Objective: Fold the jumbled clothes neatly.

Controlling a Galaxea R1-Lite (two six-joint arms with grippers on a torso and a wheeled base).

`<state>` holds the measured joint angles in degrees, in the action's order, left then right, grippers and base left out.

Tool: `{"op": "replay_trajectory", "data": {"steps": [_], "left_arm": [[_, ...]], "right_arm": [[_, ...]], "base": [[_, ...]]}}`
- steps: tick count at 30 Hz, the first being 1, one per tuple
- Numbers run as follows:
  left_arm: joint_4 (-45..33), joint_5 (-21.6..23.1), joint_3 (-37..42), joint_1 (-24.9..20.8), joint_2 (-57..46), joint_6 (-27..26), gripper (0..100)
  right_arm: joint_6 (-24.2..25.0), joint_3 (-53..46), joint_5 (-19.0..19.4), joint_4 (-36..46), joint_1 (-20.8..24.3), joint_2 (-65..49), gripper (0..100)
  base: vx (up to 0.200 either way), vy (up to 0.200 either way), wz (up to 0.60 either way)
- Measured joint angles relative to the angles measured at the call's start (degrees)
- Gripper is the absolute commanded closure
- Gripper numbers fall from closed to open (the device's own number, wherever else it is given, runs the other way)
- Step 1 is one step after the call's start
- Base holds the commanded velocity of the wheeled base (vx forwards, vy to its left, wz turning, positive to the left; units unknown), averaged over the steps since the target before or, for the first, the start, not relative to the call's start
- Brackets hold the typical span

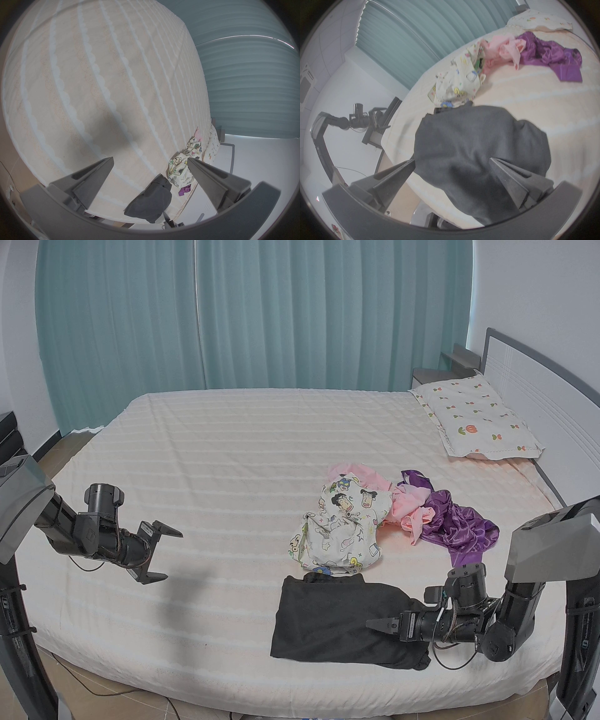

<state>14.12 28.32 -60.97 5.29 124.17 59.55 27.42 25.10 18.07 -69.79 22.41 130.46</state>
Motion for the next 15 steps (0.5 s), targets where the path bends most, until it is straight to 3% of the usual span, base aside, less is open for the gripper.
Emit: {"op": "replay_trajectory", "data": {"steps": [7, 15], "left_arm": [[0.02, -1.83, 2.67, -0.83, -5.02, 0.06, 0], [0.09, -5.44, 11.04, -1.38, -20.5, -0.49, 0]], "right_arm": [[0.15, 2.16, -3.16, -0.04, -3.78, -6.1, 0], [0.11, -3.08, -8.79, -0.46, -8.35, -17.13, 0]], "base": [[0.0, 0.0, 0.0], [0.0, 0.0, 0.0]]}}
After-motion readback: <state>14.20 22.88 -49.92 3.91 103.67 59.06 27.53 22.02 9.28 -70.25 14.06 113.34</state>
